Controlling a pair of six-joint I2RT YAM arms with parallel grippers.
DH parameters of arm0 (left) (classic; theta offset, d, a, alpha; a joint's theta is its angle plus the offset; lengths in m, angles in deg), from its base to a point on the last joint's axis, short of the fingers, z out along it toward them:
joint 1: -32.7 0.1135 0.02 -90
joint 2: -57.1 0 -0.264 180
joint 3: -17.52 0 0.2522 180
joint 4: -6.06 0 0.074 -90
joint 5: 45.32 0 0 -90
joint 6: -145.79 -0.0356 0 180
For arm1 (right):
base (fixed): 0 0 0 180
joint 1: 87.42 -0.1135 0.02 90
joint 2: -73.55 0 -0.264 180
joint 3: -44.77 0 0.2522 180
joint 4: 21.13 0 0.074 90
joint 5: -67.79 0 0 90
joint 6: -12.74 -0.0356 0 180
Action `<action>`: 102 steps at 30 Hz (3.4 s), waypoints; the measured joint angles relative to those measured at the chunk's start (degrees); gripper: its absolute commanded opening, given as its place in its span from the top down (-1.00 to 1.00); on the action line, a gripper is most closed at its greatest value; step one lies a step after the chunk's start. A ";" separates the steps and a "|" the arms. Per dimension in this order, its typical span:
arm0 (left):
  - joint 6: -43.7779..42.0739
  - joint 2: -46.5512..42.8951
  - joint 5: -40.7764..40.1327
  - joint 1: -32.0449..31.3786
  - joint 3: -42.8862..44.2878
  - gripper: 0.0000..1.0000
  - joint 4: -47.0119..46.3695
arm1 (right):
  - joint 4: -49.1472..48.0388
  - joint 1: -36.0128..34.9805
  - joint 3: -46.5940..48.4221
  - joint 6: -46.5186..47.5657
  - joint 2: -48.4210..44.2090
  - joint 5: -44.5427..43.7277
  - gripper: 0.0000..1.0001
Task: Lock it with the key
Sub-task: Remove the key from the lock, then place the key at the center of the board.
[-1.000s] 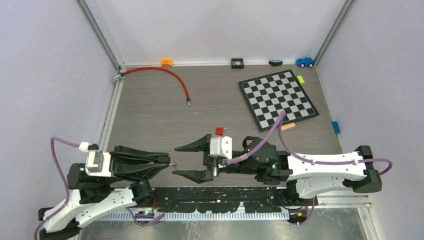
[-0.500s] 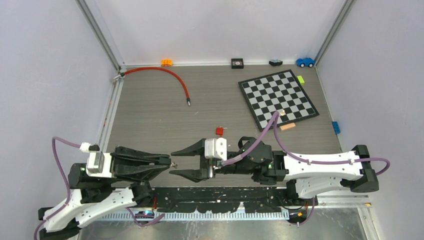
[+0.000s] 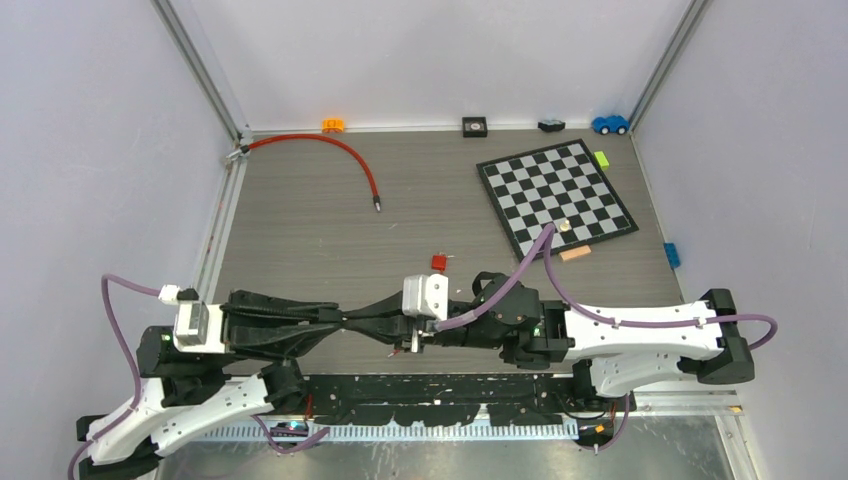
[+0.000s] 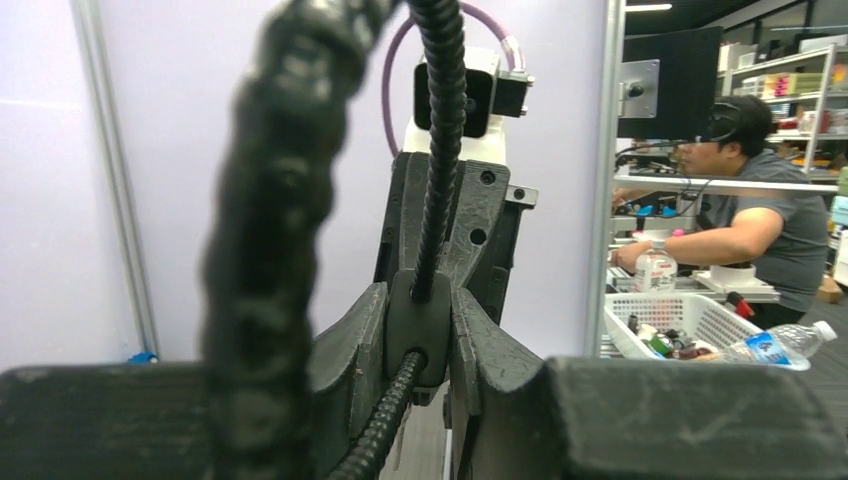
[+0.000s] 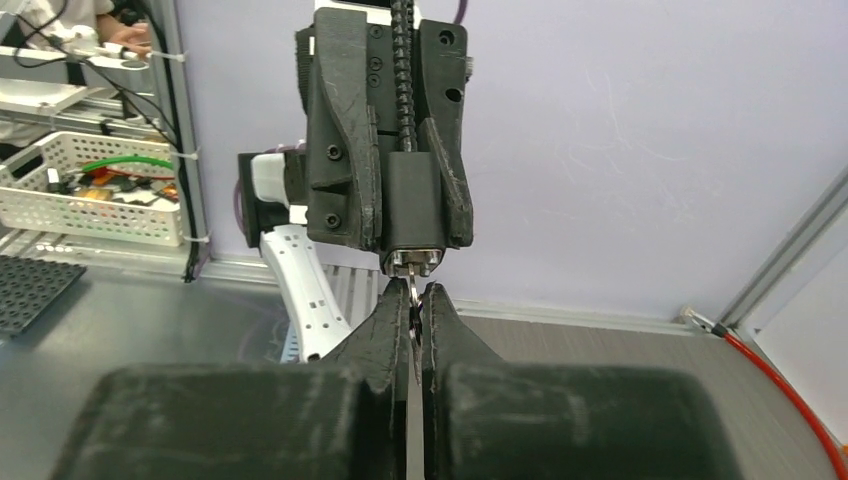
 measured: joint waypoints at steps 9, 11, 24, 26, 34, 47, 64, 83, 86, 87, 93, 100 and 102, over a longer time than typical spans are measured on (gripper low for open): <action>-1.22 -0.35 -5.92 0.07 0.02 1.00 1.92 | 0.44 -2.97 0.81 6.01 1.22 -11.41 0.99; -1.25 -0.55 -6.54 0.07 0.02 1.00 2.58 | 0.48 -3.78 0.83 7.69 1.62 -14.36 0.98; -2.67 -1.31 -8.81 0.04 0.68 1.00 10.49 | 3.02 -6.25 -0.39 9.97 2.54 -24.90 0.98; -2.78 -1.40 -8.83 0.04 0.68 1.00 11.74 | 2.67 -6.25 -1.51 9.38 2.25 -25.00 0.98; -2.67 -1.20 -7.56 -0.02 0.68 1.00 16.48 | -1.62 -6.08 -8.44 3.30 -0.33 -22.21 0.98; -2.10 -0.72 -3.30 -0.20 0.68 1.00 17.62 | -2.97 -3.85 -12.50 -5.77 -3.17 -12.24 0.98; 0.59 0.90 2.69 -0.76 0.66 1.00 14.60 | -5.29 -0.55 -16.17 -11.82 -6.97 2.60 0.98; -0.44 0.28 -24.20 -0.15 6.23 1.00 14.12 | 17.68 -0.74 -15.82 -20.44 -5.51 -11.93 0.98; 1.33 4.94 -33.64 -0.11 9.60 1.00 20.92 | 26.29 6.01 -9.55 -28.87 -1.73 -16.48 0.98; 1.97 6.58 -35.71 -0.09 10.25 1.00 22.84 | 27.87 8.37 -8.37 -31.06 -0.76 -17.25 0.98; 5.42 20.98 -41.77 -0.02 11.82 1.00 34.03 | 36.72 22.53 -7.98 -43.85 2.10 -19.45 0.98; 9.25 40.39 -29.29 10.93 13.18 1.00 37.75 | 40.65 35.98 -8.92 -47.84 4.17 -16.74 0.90; 10.03 43.36 -24.57 16.79 13.18 1.00 36.87 | 40.68 41.11 -8.87 -47.34 6.67 -14.27 0.82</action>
